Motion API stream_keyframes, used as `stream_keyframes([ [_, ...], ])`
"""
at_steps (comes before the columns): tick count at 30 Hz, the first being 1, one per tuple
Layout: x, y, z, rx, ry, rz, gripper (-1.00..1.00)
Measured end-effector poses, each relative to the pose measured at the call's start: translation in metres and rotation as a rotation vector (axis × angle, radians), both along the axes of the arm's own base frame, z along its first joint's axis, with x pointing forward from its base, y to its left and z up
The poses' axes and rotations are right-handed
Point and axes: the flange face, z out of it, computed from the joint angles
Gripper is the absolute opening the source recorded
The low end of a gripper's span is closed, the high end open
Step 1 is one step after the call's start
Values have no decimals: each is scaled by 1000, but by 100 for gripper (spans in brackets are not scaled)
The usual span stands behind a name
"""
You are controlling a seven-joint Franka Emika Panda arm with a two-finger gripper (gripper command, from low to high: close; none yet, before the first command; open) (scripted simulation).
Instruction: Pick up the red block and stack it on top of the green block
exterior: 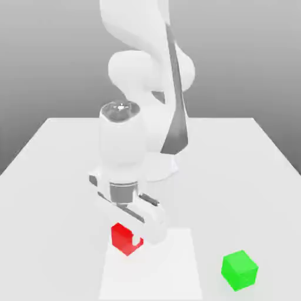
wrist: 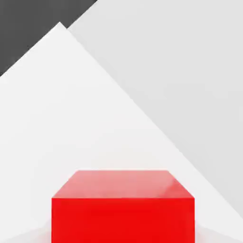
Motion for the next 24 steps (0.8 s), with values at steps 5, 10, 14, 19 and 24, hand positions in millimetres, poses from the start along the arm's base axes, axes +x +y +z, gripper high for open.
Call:
stream_keyframes([
  [5, -1, 0, 16, -1, 2, 3, -100],
  [10, -7, 1, 24, -3, 13, 7, -100],
  [14, -7, 5, 28, -1, 20, -4, -100],
  [19, 13, 35, 38, 13, 13, -20, -100],
  [24, 30, 86, 46, 23, 11, 4, -100],
])
